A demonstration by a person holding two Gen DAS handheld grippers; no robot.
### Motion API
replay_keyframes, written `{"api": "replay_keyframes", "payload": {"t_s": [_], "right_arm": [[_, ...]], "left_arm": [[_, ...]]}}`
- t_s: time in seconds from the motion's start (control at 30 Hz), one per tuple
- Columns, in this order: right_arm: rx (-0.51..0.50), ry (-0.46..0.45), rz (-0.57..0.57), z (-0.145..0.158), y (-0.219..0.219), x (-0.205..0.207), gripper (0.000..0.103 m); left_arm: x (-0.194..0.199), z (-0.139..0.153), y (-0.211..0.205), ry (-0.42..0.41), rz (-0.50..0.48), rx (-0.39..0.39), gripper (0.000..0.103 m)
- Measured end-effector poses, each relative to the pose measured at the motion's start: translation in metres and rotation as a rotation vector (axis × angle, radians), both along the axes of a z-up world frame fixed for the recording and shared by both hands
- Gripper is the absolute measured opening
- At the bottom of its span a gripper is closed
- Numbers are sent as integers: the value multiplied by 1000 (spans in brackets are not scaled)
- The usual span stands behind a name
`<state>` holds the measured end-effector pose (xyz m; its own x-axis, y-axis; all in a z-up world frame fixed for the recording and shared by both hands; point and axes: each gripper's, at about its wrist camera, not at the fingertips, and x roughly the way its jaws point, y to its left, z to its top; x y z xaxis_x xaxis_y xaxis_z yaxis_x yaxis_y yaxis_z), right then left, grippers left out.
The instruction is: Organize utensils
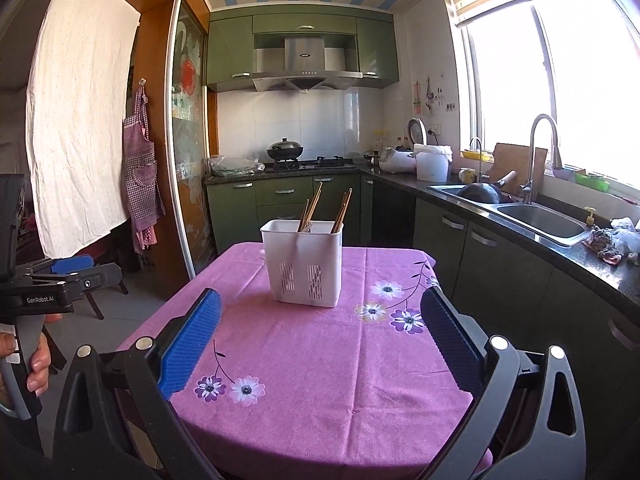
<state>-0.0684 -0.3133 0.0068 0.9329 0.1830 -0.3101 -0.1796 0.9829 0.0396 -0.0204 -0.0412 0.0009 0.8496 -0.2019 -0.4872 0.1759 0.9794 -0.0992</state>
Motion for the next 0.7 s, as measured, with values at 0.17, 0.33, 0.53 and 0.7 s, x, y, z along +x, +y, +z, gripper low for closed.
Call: {"api": "replay_keyframes", "payload": {"t_s": [0.17,0.33,0.53,0.7], "right_arm": [[-1,5,4,0,0,1,98],[-2,7,8,0,2,3,98],[0,10,13,-1,2,4,98],[1,12,15,-1,4,4,98]], "left_arm": [[-2,2,0,1,-3,-5,97],[-2,2,3,6,1,-17,97],[-1,1,4,14,7,-20,97],[-2,0,4,14,5,-14,97]]}}
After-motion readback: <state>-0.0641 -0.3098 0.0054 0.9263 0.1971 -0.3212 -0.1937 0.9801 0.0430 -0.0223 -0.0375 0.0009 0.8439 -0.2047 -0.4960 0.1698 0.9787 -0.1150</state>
